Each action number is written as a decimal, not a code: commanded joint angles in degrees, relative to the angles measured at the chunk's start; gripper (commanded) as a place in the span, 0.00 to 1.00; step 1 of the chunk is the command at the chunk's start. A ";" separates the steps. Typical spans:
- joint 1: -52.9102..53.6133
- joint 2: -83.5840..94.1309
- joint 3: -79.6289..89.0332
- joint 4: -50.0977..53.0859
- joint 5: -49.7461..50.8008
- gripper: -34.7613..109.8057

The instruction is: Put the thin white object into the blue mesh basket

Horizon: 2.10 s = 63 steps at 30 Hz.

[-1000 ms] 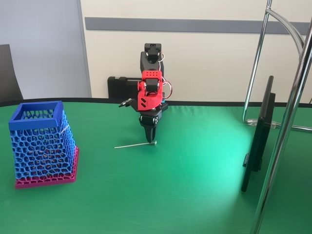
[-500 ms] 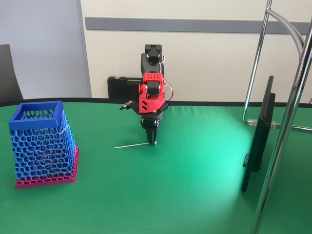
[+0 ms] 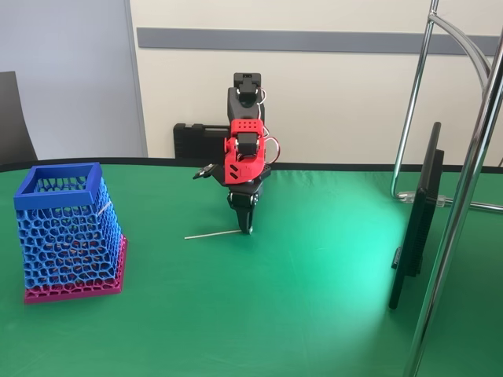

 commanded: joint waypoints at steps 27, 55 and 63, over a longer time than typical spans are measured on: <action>-0.44 0.09 -2.64 1.23 -1.14 0.28; 6.06 10.28 -17.05 7.03 -10.99 0.28; 8.35 11.51 -24.87 7.47 -16.17 0.27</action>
